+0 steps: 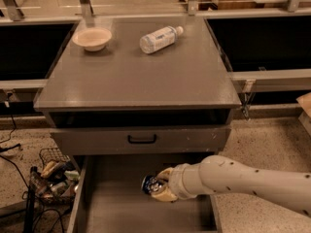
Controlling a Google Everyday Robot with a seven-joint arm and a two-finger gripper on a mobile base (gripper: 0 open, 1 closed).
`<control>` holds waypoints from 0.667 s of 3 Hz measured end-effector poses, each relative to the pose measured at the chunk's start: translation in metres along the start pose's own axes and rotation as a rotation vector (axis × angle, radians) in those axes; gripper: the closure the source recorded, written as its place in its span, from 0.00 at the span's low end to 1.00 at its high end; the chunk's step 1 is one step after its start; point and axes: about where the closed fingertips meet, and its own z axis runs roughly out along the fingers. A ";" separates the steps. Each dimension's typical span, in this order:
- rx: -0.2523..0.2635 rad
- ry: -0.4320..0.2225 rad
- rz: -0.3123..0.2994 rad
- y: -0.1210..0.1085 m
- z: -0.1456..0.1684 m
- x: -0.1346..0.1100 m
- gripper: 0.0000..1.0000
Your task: Pick pepsi can from middle drawer and place on counter
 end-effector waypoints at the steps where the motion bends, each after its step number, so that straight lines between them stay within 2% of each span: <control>1: 0.085 0.011 0.004 -0.018 -0.033 -0.004 1.00; 2: 0.200 0.040 -0.019 -0.037 -0.091 -0.018 1.00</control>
Offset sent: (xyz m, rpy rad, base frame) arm 0.0181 -0.0753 0.1289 -0.1247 -0.2200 -0.1578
